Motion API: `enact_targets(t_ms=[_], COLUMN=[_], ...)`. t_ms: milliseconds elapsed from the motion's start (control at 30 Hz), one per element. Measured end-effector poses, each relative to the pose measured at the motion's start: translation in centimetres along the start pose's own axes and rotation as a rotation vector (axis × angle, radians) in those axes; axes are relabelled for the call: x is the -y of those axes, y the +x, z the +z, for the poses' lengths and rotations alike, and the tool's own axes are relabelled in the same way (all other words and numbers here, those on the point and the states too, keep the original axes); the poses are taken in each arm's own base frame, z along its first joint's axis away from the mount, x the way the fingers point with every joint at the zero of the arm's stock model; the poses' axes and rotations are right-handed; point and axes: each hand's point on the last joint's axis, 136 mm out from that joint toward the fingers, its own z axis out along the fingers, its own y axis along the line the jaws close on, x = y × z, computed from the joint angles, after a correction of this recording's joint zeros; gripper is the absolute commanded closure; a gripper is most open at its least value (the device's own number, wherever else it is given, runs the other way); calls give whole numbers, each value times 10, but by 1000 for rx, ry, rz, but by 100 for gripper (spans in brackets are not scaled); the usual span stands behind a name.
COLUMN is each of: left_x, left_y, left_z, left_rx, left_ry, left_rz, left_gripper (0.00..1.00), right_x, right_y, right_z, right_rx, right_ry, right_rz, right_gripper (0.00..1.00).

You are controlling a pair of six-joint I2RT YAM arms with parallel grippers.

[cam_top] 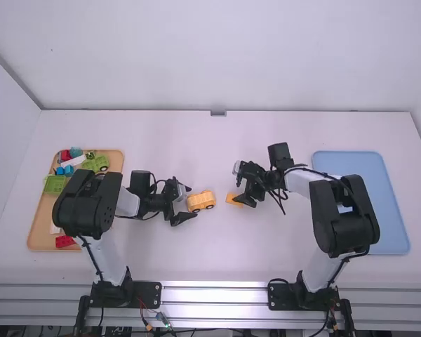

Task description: Assemble lego blocks to make yellow taxi

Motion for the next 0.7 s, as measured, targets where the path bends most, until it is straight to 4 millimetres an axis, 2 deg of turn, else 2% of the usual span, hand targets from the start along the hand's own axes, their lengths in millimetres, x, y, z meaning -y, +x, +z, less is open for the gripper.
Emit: enact_targets(t_ms=[200, 300, 500, 600, 700], left_x=[-2, 3, 8, 8, 5], left_y=[0, 0, -3, -6, -7], left_z=[7, 16, 19, 19, 19], left_rx=[8, 1, 10, 25, 26], left_ry=[21, 54, 77, 81, 71], left_rz=[12, 8, 12, 23, 38], left_gripper=[1, 1, 1, 1, 1], right_x=[-18, -25, -24, -24, -25], right_y=[7, 10, 17, 29, 37], right_z=[11, 14, 12, 18, 26], right_rx=[85, 119, 161, 169, 176], right_ry=[34, 57, 71, 35, -1], right_rz=[-37, -49, -33, 19, 55], right_gripper=[1, 7, 7, 11, 20])
